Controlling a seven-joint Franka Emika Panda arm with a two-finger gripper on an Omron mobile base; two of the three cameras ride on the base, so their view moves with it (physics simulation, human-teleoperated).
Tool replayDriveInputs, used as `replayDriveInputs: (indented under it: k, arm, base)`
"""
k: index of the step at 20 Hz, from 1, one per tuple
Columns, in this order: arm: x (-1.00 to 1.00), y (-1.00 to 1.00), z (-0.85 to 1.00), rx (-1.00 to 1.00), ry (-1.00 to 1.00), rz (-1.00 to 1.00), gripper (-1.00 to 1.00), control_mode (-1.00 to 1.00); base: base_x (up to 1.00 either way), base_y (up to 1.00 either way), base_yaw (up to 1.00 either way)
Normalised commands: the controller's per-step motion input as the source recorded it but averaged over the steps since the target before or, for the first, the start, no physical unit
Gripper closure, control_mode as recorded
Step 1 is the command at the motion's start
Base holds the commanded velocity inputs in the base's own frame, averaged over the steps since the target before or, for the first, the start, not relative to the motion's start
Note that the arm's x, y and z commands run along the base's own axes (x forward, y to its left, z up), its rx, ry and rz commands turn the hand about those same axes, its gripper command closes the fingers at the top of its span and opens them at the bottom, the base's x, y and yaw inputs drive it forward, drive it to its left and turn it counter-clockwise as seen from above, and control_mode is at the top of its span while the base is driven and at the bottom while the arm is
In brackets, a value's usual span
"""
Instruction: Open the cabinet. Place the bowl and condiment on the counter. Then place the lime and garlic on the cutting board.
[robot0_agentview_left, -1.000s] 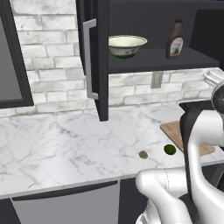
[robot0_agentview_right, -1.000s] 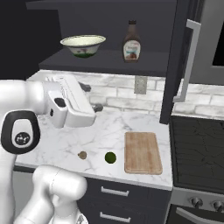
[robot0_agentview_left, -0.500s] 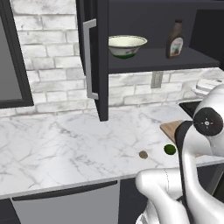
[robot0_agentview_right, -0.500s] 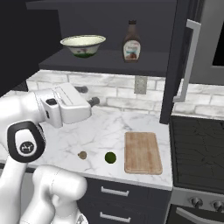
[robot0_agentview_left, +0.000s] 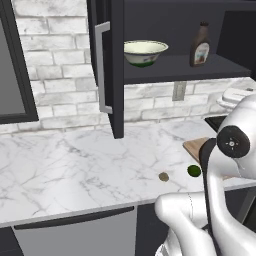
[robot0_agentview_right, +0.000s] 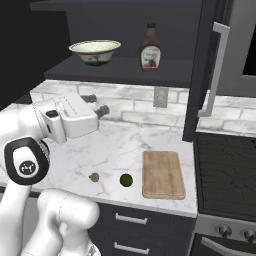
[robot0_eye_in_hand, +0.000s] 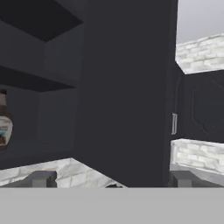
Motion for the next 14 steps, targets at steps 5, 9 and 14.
replayDriveInputs:
  k: [5,9,14]
  arm:
    - [0.00,0.04,0.00,0.16,-0.01,0.00,-1.00,-1.00]
    - [0.00,0.17,0.00,0.06,0.00,0.00,-1.00,-1.00]
    - [0.04,0.29,0.00,0.02,0.00,0.00,-1.00,-1.00]
  base:
    - [0.00,0.00,0.00]
    - [0.00,0.00,0.00]
    - [0.00,0.00,0.00]
